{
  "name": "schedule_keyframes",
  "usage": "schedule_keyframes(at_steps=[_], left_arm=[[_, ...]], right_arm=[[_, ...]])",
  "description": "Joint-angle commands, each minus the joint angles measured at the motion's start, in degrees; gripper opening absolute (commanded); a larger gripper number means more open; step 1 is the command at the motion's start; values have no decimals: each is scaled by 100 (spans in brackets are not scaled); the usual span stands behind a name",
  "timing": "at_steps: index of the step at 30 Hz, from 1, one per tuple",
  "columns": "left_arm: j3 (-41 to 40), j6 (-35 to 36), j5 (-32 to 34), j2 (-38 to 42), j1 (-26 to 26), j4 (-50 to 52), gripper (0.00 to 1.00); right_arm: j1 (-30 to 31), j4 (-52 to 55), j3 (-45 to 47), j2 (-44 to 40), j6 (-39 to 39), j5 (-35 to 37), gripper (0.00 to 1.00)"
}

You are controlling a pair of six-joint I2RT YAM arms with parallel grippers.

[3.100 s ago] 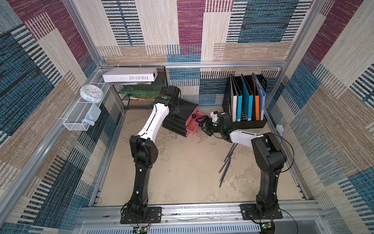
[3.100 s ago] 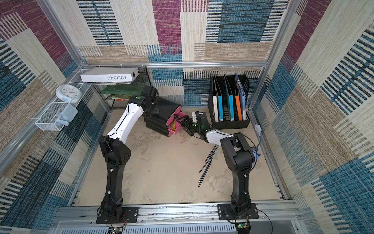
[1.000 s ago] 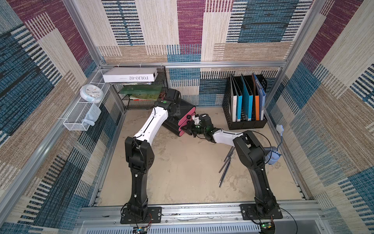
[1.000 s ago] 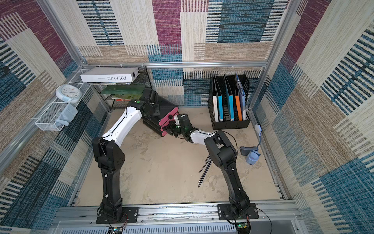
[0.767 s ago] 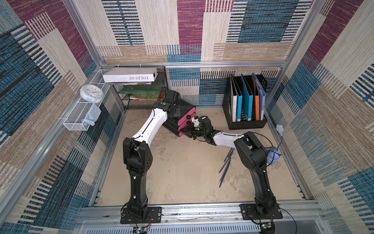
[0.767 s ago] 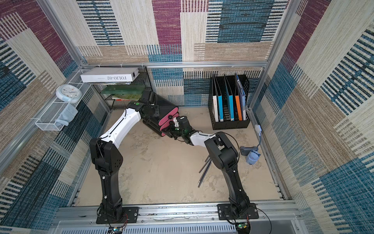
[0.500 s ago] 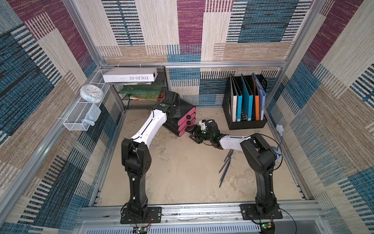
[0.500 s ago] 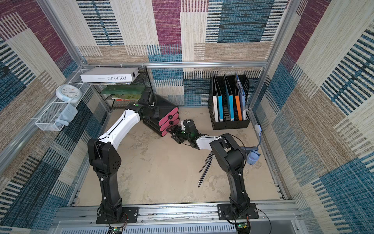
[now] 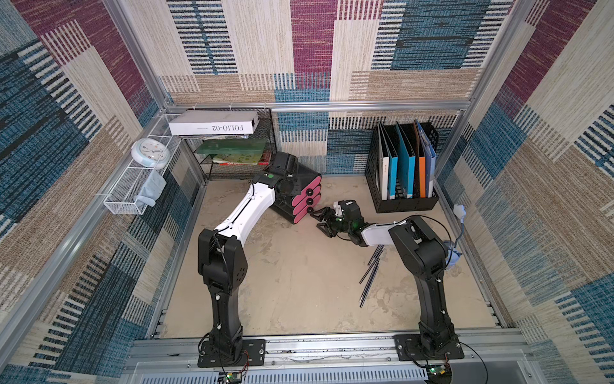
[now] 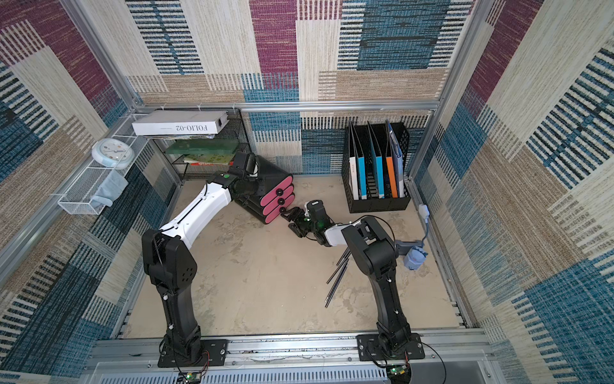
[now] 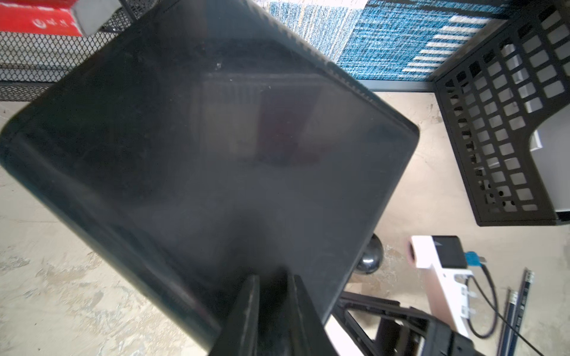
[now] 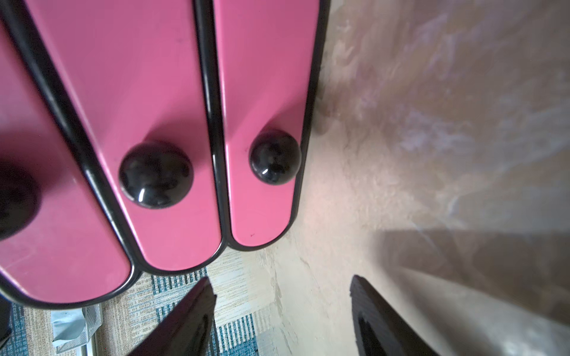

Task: Please place the pencils in the drawer according to their color
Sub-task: Open the drawer in the storage box.

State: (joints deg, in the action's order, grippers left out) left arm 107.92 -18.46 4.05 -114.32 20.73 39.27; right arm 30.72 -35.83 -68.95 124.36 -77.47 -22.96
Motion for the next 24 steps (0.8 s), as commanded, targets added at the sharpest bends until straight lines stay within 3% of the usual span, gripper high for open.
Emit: schedule_keyframes(at_steps=[1,24], left_arm=[[-157,22,-439,-152,14,1597,21],[-355,19,-466,-90,10,1539,20]], right_arm=[[3,-415,-114,130,-228,122,72],[-64,-706,-944,1115,-758,130,63]])
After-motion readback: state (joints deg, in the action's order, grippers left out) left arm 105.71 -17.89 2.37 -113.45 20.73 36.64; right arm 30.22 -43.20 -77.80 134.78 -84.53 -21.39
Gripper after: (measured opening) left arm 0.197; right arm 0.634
